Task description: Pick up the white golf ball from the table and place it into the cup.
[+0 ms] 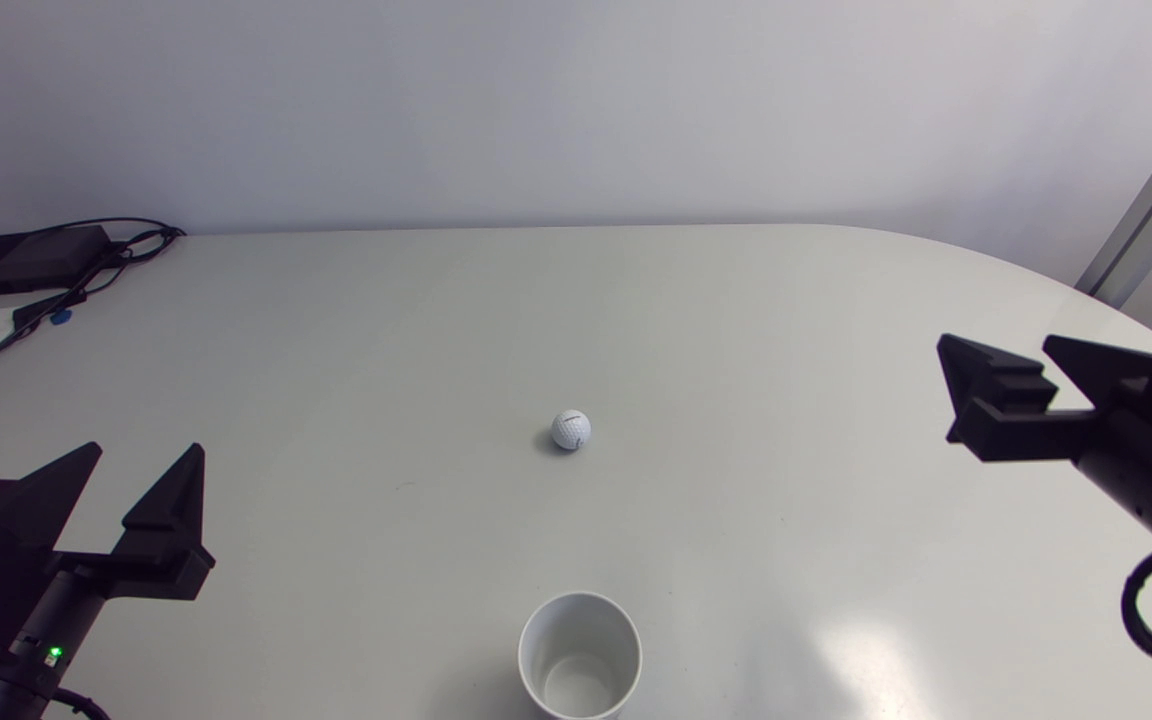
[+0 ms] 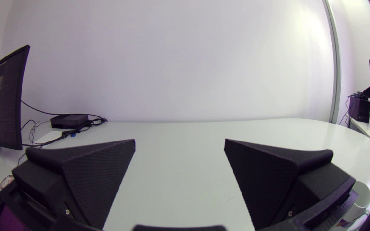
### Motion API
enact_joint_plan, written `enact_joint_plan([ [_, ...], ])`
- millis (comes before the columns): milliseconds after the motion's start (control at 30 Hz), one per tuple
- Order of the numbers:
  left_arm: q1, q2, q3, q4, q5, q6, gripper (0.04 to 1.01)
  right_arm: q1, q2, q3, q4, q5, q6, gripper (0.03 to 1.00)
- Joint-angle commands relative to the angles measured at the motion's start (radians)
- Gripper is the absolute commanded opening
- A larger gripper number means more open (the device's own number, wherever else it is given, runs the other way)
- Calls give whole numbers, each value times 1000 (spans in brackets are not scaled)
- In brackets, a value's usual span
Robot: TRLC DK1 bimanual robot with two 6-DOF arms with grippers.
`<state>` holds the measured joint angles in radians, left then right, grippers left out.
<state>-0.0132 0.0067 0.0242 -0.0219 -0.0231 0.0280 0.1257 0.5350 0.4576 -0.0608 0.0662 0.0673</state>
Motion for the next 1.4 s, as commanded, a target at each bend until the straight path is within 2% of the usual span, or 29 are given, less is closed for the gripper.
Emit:
enact_joint_plan([
  [0, -7, 3, -20, -1, 3, -22, 992, 8, 126, 79, -5, -22, 12, 970],
  [267, -8, 3, -20, -1, 3, -22, 992, -9, 517, 279, -94, -124, 16, 969],
  [367, -8, 4, -20, 0, 3, -22, 992, -8, 660, 343, -157, -146, 12, 969],
  [433, -10, 6, -20, 0, 3, -22, 992, -5, 726, 357, -165, -169, 5, 969],
  [533, -11, 7, -20, 0, 3, -22, 992, 34, 798, 363, -162, -149, -23, 969],
  [700, -18, 10, -20, 0, 3, -22, 992, 115, 849, 365, -152, -152, -60, 969],
  [900, -19, 13, -20, -1, 3, -23, 992, 203, 918, 405, -152, -161, -75, 969],
  [967, -19, 13, -20, -1, 3, -23, 992, 229, 942, 420, -152, -160, -110, 969],
  [1033, -18, 13, -20, -1, 3, -22, 992, 259, 982, 438, -159, -151, -173, 969],
  [1100, -18, 13, -20, -1, 3, -22, 992, 293, 1034, 480, -195, -103, -253, 969],
  [1133, -18, 13, -20, -1, 3, -22, 992, 311, 1079, 518, -241, -72, -300, 969],
  [1200, -19, 13, -20, -1, 3, -23, 992, 324, 1140, 563, -274, -51, -308, 969],
  [1367, -24, 16, -20, -1, 3, -23, 992, 325, 1211, 632, -264, -112, -333, 967],
])
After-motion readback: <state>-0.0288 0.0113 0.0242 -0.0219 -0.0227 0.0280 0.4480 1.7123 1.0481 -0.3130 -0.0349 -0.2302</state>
